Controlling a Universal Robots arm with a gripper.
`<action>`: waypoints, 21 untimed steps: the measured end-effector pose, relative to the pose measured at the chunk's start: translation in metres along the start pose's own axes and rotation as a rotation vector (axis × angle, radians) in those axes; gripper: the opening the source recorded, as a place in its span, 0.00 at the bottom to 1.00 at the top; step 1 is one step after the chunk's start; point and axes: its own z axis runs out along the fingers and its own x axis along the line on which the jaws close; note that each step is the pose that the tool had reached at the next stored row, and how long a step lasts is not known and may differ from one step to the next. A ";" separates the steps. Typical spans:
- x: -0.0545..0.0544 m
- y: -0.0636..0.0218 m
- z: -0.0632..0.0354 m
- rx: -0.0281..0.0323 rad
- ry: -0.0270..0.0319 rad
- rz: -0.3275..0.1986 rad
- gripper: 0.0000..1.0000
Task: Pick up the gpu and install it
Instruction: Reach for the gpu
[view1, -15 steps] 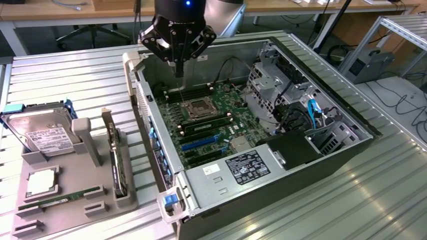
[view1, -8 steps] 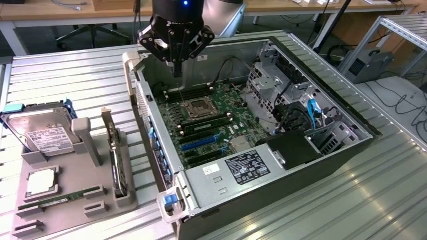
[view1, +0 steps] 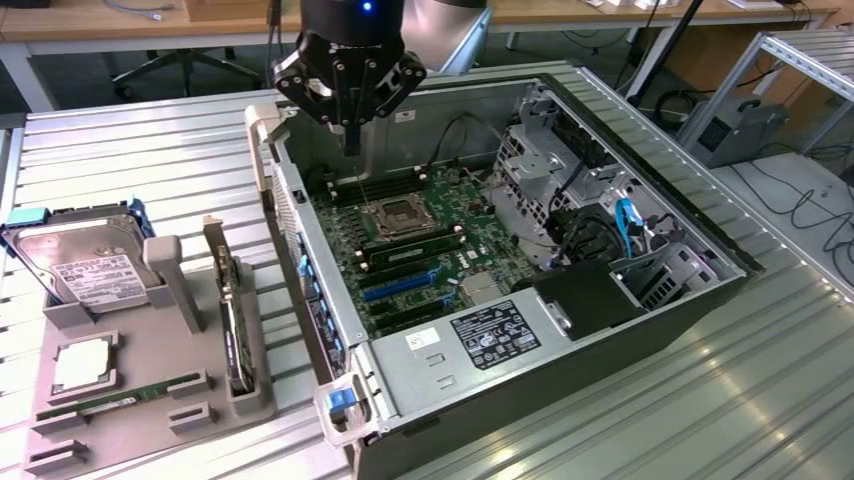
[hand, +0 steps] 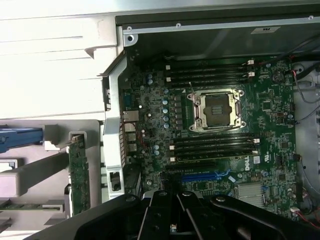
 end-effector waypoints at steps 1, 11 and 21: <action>0.000 0.0000 0.0000 0.0000 0.0000 0.000 0.11; 0.002 -0.0002 0.0000 0.0000 -0.0001 0.000 0.11; 0.005 -0.0004 0.0000 0.0000 0.0000 0.000 0.11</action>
